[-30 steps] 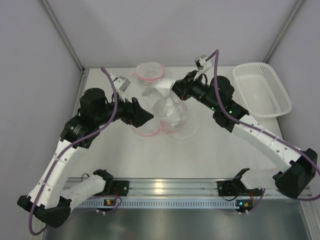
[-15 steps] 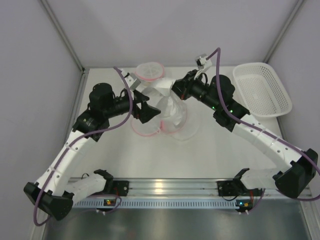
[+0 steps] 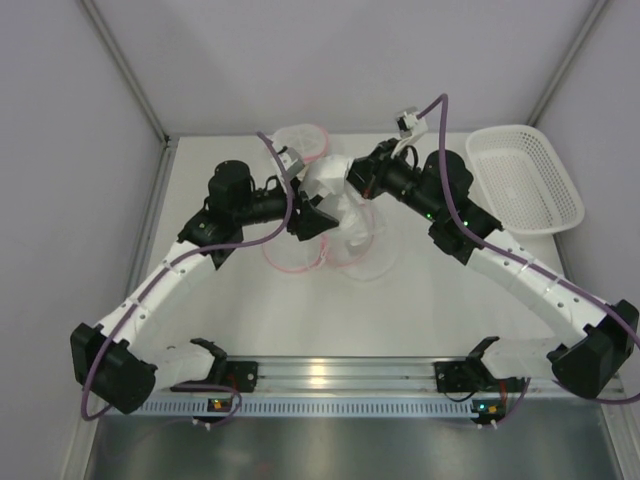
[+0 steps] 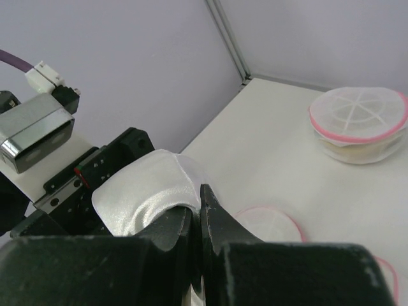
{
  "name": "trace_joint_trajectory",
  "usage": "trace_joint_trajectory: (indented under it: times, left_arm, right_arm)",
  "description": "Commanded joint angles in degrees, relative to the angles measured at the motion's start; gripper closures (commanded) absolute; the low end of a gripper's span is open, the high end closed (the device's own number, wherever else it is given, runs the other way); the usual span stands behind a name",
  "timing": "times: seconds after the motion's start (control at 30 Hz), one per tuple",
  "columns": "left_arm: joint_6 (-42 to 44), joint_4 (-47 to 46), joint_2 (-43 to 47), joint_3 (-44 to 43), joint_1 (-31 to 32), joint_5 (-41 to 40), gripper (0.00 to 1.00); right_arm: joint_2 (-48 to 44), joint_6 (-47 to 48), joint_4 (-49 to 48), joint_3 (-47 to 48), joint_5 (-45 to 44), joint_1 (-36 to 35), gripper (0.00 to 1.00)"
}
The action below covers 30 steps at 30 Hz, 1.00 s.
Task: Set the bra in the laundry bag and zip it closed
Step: Adjust the bra.
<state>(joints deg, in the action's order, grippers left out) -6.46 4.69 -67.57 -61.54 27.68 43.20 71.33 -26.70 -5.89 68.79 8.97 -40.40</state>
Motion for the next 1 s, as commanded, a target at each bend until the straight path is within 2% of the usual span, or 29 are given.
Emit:
trace_joint_trajectory:
  times: [0.0,0.2,0.33,0.53,0.63,0.67,0.77,0.97]
  left_arm:
    - [-2.5,-8.9,0.3,0.6,1.1,2.9,0.28]
    - [-3.6,-14.1,1.0,4.2,1.6,0.2,0.21]
    - [-7.9,-20.3,0.5,6.8,1.7,0.3,0.14]
    - [-8.6,-22.9,2.0,9.1,2.4,-0.9,0.17]
    - [-8.4,-24.6,3.2,10.1,2.5,0.4,0.33]
    - [-8.4,-24.9,3.2,10.0,2.5,1.0,0.59]
    - [-9.4,-25.8,3.4,9.6,2.6,3.5,1.0]
    - [-9.6,-26.7,5.6,8.4,2.6,5.6,1.0]
  right_arm:
    - [-1.4,-1.3,-1.5,3.2,-2.4,-0.3,1.0]
    - [-2.7,-3.9,-2.5,2.4,-5.1,-0.3,1.0]
    - [-3.0,-5.6,-3.5,1.9,-7.0,-0.3,1.0]
    - [-3.2,-6.0,-3.2,1.7,-8.7,-0.5,1.0]
    - [-2.9,-5.4,-2.8,2.0,-10.8,-0.6,1.0]
    - [-2.7,-5.3,-2.6,2.2,-11.2,-0.7,1.0]
    - [-2.0,-4.6,-1.5,2.7,-12.1,-0.8,1.0]
    - [-0.1,-1.2,1.8,2.9,-12.8,-0.7,1.0]
